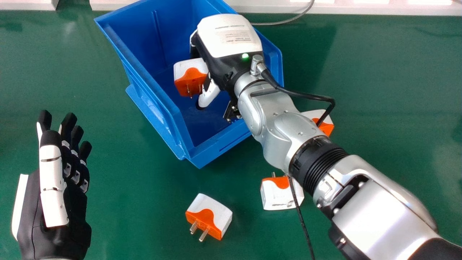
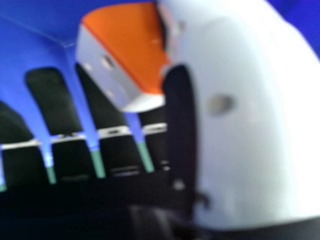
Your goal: Pick all objects and put in blue box
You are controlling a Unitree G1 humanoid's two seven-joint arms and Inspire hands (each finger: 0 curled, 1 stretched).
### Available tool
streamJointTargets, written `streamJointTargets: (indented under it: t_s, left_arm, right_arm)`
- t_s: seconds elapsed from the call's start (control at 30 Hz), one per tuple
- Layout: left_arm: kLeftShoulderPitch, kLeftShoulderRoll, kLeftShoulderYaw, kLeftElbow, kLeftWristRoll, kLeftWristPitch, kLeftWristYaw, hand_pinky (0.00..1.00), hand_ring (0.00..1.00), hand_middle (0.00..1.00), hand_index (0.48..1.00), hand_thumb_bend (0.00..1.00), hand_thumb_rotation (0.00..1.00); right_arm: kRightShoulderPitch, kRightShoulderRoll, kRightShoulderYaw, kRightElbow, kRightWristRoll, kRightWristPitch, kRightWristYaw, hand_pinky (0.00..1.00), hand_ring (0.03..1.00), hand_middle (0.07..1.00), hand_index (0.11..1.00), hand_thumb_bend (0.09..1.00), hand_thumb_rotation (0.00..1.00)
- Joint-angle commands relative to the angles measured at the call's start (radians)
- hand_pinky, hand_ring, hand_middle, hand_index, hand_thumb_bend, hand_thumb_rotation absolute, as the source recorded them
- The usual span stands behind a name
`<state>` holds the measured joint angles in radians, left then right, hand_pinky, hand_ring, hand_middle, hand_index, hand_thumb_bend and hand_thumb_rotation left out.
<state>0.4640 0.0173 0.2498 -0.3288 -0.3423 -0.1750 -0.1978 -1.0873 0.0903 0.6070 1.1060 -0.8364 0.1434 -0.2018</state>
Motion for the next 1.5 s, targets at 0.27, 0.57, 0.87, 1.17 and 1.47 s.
streamJointTargets:
  t_s: [0.27,0.57,0.87,1.17,1.47]
  left_arm:
    - [-0.023,0.018,-0.005,-0.017,0.016,-0.002,-0.003,1.00,1.00,1.00,1.000,0.43,1.00]
    - [-0.024,0.020,-0.005,-0.017,0.009,-0.005,-0.008,1.00,1.00,1.00,1.000,0.43,1.00]
    - [-0.018,0.014,-0.004,-0.019,-0.009,0.009,-0.008,1.00,1.00,1.00,1.000,0.42,1.00]
    - [-0.010,0.017,-0.002,-0.001,-0.007,-0.009,-0.021,1.00,1.00,1.00,1.000,0.42,1.00]
    - [-0.006,0.017,-0.008,0.003,-0.013,-0.007,-0.033,1.00,1.00,1.00,1.000,0.42,1.00]
  right_arm:
    - [-0.001,-0.018,0.005,-0.134,0.024,0.011,0.057,0.63,0.808,0.919,0.896,0.678,0.50]
    - [0.139,-0.095,-0.010,-0.479,0.008,0.075,0.116,0.64,0.810,0.897,0.874,0.641,0.48]
    - [0.441,-0.255,-0.058,-1.072,-0.047,0.133,0.211,0.62,0.761,0.825,0.821,0.620,0.51]
    - [0.777,-0.394,-0.158,-1.433,-0.051,0.044,0.197,0.64,0.791,0.846,0.846,0.589,0.66]
    - [1.143,-0.503,-0.336,-1.637,0.052,-0.156,0.159,0.62,0.788,0.844,0.825,0.584,0.56]
